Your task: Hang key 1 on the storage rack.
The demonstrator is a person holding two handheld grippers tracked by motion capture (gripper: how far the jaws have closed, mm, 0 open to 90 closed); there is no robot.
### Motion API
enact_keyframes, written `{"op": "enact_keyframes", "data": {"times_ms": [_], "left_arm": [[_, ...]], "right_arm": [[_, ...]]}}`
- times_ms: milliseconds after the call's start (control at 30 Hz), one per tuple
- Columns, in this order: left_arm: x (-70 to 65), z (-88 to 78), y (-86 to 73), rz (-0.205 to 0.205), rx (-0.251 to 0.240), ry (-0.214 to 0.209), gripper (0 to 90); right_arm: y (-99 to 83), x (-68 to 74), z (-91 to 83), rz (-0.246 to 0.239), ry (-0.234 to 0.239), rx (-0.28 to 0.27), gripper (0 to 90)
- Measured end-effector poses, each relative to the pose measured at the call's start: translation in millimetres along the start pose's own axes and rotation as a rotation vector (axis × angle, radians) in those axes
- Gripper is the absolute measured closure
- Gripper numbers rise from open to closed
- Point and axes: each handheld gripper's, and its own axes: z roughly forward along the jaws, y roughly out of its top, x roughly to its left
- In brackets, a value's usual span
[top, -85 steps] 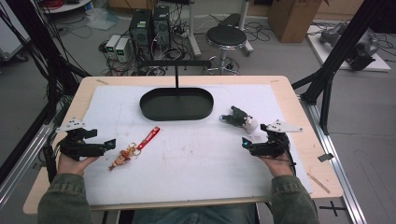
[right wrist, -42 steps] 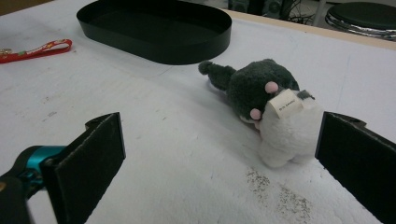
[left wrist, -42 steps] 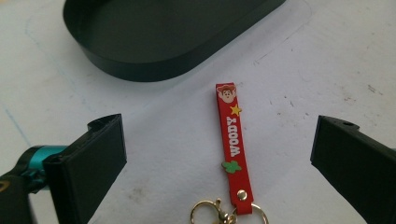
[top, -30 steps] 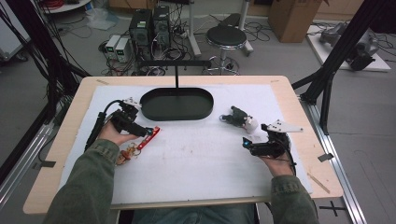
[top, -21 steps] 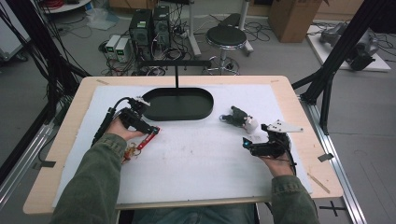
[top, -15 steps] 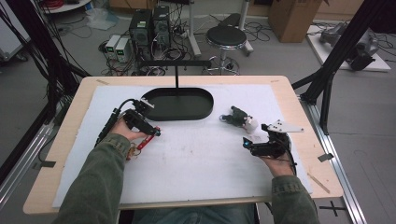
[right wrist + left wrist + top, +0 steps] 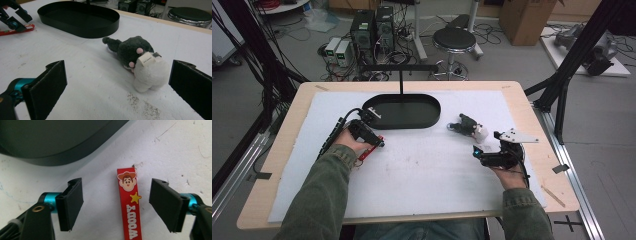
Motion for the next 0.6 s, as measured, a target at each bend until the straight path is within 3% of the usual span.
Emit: {"op": "enact_keyframes", "data": {"times_ms": [267,367,433,600], "left_arm": [[-4.3,2.5,1.0,-0.001,0.017,0.014,43.9],[-4.2,3.0,1.3,-0.012,0.006,0.008,52.8],[-3.0,2.2,1.6,-0.017,0.002,0.01,67.1],[-6.5,2.2,1.5,-0.001,-0.003,0.011,72.0]], "right_arm": [[1.2,-2.6,-4.3,0.007,-0.033,-0.037,0.6],[1.1,-1.6,-3.9,0.006,-0.032,-0.03,0.6],[1.2,-1.1,-3.6,0.001,-0.031,-0.031,0.6],[1.2,-1.3,-4.3,0.001,-0.037,-0.03,0.7]]}}
